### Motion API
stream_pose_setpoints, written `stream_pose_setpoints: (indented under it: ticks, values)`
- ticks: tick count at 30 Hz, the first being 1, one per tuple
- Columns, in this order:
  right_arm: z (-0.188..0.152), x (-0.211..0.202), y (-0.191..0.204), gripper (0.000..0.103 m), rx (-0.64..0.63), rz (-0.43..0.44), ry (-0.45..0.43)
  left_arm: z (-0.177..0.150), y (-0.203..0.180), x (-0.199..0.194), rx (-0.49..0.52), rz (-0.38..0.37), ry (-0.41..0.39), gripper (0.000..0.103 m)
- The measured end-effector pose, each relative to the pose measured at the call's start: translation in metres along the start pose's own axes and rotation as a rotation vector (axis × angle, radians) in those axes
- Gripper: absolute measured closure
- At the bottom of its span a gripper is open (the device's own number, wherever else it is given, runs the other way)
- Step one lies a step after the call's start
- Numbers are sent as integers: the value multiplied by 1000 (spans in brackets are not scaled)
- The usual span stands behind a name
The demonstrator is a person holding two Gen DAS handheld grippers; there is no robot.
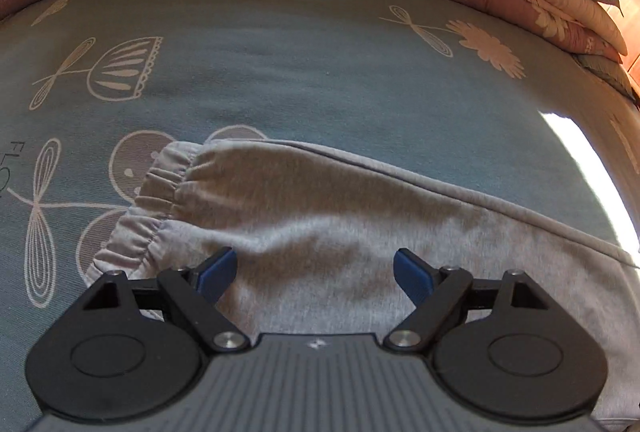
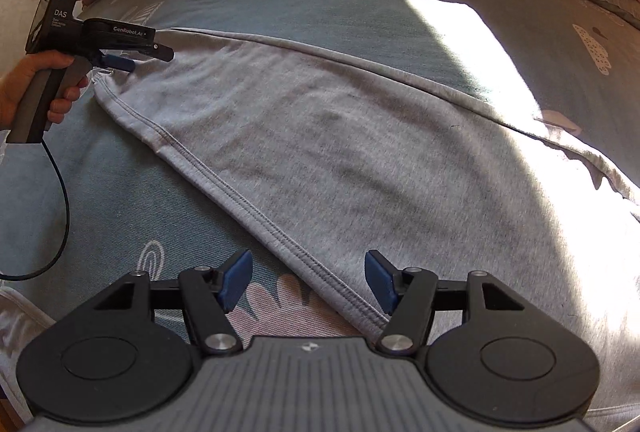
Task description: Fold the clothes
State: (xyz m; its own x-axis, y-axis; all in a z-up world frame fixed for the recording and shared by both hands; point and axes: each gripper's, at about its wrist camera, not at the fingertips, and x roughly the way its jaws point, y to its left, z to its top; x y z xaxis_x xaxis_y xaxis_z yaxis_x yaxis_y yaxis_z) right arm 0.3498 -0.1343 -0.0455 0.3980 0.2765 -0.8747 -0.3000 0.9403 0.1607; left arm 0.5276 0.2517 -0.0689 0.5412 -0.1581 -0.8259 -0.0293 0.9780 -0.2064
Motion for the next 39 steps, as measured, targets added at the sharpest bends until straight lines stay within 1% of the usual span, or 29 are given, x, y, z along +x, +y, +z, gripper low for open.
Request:
stream_pose_setpoints:
  ticks: [1,3,5,6,7,10,13,18,21,23,24,27,28,30,31,32,34,35,36,38,39]
  values:
    - [2,2,1,36,0,-4,3,8,7,-4,-39,-50,-2,17]
    - [5,8,3,36,3,-10,13,16,11,-2,-64,-175,31,17]
    - [9,12,6,36,17,-4,17,18,8,10,-41,-200,86,17]
    - [11,14,8,36,15,1,17,18,6,20,-25,-174,111,17]
    - [13,14,11,36,8,7,16,21,7,26,-29,-157,109,17]
    - [16,18,19,36,-13,22,17,30,14,44,-50,-114,88,17]
    - [16,22,22,36,-26,26,30,44,17,51,-61,-101,50,17]
    - [18,27,19,36,-1,18,40,61,11,47,21,-47,21,17]
    - [20,27,18,36,-1,12,33,62,11,31,12,-104,4,17]
    - [21,27,19,36,1,9,29,57,12,24,9,-140,23,17]
    - [21,28,19,36,3,12,30,52,13,22,20,-159,46,17]
    - [21,29,20,36,5,14,34,35,15,25,63,-149,132,17]
    - [21,29,20,36,4,16,37,30,17,27,83,-114,143,17]
    - [20,30,21,36,1,17,42,25,25,27,110,11,121,18]
    - [20,30,20,36,0,17,44,26,29,25,86,18,111,25]
    - [19,30,20,36,0,17,47,26,33,23,56,15,103,25]
    - [19,29,20,36,-3,14,49,24,24,11,68,32,60,24]
    - [20,29,20,36,-6,16,51,22,16,5,100,16,48,23]
    - [20,28,20,35,-9,16,50,18,8,-1,130,-15,50,23]
    - [22,28,22,35,-13,15,46,6,-10,-6,185,-92,81,20]
    - [23,28,22,35,-15,15,44,0,-19,-6,219,-115,102,19]
